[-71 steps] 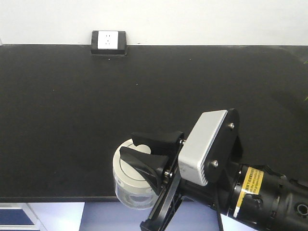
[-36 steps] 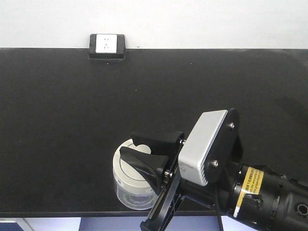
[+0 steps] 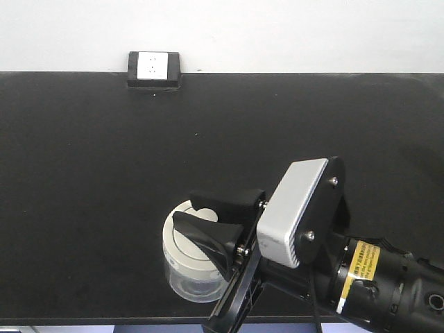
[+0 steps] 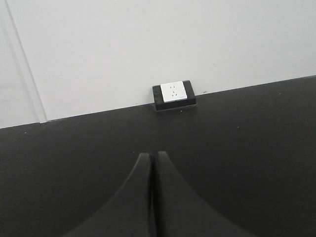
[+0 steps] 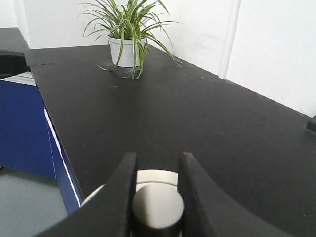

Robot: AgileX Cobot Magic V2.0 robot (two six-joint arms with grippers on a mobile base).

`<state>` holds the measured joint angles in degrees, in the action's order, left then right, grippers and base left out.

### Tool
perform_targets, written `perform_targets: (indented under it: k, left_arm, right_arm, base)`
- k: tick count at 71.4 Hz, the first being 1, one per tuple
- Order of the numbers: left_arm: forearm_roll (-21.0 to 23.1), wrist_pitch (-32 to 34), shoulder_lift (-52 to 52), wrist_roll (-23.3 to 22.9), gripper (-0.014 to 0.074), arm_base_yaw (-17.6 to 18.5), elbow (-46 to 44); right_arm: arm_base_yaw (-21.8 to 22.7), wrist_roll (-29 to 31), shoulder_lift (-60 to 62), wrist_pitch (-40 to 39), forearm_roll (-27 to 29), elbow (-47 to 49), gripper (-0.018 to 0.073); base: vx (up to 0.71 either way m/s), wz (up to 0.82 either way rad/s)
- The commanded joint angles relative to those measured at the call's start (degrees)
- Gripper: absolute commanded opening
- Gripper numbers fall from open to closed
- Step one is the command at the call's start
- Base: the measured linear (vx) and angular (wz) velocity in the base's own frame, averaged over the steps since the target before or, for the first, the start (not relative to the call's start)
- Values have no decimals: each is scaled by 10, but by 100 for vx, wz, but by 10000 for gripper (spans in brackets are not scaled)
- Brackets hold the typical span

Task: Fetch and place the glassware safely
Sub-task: 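Hold the jar in the right gripper above the bench while the base settles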

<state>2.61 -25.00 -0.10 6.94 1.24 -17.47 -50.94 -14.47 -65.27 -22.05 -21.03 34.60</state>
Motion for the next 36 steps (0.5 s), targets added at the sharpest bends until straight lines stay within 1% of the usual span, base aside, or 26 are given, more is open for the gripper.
perform_targets:
  k: [1, 36]
  left_arm:
    - [4, 37, 7, 0, -7, 2, -15]
    - [4, 37, 7, 0, -7, 2, -15]
  right_arm:
    - [-1, 2, 15, -57, 4, 20, -3]
    - [-1, 2, 15, -57, 4, 20, -3]
  base:
    - [3, 1]
    - [3, 0]
